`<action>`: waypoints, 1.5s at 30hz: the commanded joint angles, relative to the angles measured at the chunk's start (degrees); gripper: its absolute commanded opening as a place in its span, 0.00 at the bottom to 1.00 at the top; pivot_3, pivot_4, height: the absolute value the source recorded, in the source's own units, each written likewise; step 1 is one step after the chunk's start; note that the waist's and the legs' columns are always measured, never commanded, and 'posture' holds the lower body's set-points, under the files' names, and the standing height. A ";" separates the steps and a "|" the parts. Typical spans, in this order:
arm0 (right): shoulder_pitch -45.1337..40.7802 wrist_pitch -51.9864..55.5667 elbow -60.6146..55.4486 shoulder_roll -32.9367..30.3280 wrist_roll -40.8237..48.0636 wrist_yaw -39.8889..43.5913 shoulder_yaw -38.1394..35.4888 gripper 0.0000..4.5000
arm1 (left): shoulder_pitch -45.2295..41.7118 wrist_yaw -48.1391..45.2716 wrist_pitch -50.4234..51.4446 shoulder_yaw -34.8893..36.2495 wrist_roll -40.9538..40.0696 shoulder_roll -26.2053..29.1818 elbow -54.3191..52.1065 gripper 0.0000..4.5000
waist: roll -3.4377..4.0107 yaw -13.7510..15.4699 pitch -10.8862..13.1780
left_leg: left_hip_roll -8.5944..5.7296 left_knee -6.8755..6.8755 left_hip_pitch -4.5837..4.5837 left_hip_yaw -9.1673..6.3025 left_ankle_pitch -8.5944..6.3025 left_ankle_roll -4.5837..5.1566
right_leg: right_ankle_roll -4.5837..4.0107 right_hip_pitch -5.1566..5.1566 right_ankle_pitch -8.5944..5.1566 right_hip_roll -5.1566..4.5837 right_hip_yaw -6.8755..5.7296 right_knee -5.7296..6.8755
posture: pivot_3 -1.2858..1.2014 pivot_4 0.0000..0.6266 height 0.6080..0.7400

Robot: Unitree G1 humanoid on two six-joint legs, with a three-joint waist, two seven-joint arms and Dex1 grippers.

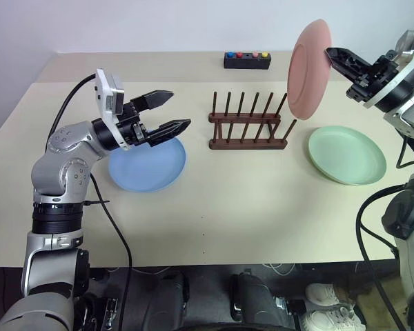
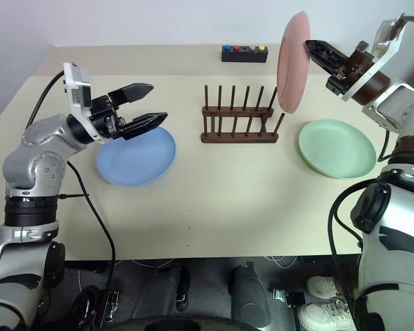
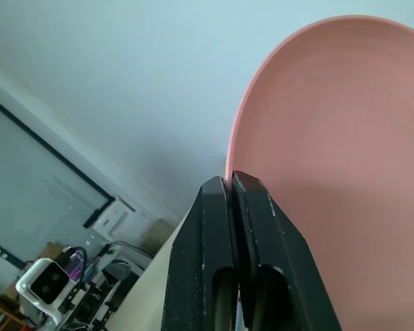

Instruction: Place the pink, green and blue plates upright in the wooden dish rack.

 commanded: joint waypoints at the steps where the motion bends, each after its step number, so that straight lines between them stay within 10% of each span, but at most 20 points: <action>1: -2.80 -0.56 -0.71 0.03 0.16 1.55 -0.91 0.00 | -0.02 -0.28 -0.06 1.50 -1.33 0.81 -2.33 1.00 | 0.00 0.01 0.00 | 0.00 0.00 0.00 0.00 0.00 0.00 | 0.00 0.00 0.00 0.00 0.00 0.00 | 0.52 0.24 1.00; 45: -5.48 3.70 0.06 1.68 0.81 1.03 -3.87 0.00 | 1.70 -1.02 -2.57 0.97 -0.90 0.47 -2.87 1.00 | 0.06 -0.87 0.04 | 0.02 0.00 0.00 0.06 0.00 0.00 | -0.01 -0.04 0.03 0.00 0.07 0.01 | 0.52 0.24 1.00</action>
